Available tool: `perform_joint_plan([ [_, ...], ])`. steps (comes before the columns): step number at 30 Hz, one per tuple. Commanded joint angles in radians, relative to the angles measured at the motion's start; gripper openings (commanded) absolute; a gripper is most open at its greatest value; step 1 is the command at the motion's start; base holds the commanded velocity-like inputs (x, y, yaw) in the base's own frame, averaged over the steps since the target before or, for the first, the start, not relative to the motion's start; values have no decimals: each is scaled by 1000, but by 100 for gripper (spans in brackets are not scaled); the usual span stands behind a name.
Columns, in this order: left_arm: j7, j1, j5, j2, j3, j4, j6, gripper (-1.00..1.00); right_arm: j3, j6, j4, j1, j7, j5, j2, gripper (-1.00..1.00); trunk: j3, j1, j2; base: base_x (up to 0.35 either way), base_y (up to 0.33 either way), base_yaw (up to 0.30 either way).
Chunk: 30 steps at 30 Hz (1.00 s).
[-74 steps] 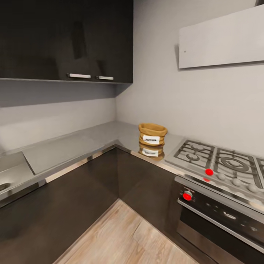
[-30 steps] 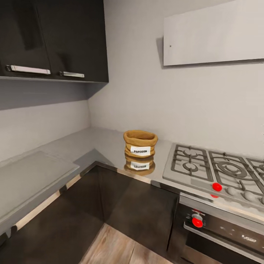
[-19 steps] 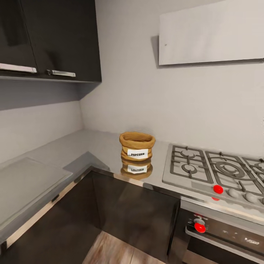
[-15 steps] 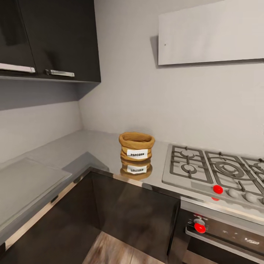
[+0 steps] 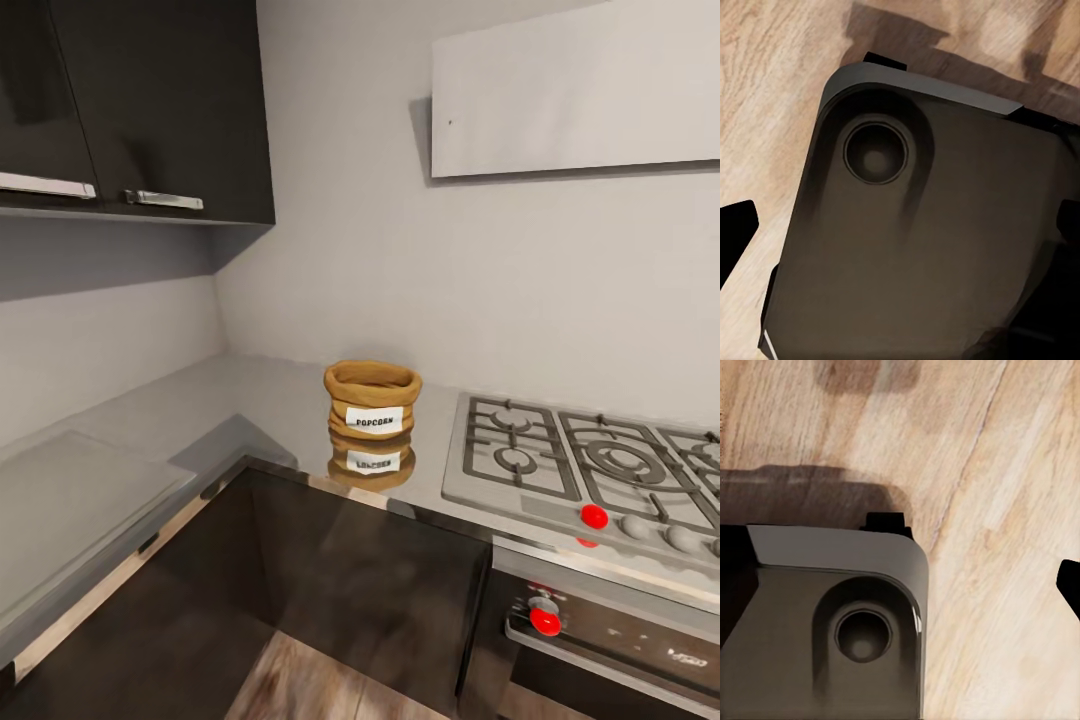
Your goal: In the kitchen, take the popcorn bag from the countertop, put it into the microwave, and heat it until the popcorn is cooked so the cooked popcorn ends up inside the bag.
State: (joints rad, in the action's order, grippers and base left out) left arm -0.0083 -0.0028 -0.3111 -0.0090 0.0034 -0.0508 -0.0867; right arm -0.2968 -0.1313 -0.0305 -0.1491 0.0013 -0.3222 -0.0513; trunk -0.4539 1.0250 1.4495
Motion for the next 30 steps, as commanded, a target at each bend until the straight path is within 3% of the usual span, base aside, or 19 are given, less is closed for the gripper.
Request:
perform_joint_plan([
  [1, -1, 0, -5, 0, 0, 0, -3, 100, -9, -6, -3, -1, 0, -8, 0, 100, -1, 0, 1, 0, 0, 0],
  [23, 14, 0, -16, -3, 17, 0, -4, 100, -9, -7, -3, -1, -4, -6, 1, 100, -1, 0, 1, 0, 0, -52],
  [30, 95, 0, -11, -9, 14, 0, -7, 100, -9, -7, -2, -1, -8, -6, -2, 100, 12, -15, -27, 0, 0, 0],
])
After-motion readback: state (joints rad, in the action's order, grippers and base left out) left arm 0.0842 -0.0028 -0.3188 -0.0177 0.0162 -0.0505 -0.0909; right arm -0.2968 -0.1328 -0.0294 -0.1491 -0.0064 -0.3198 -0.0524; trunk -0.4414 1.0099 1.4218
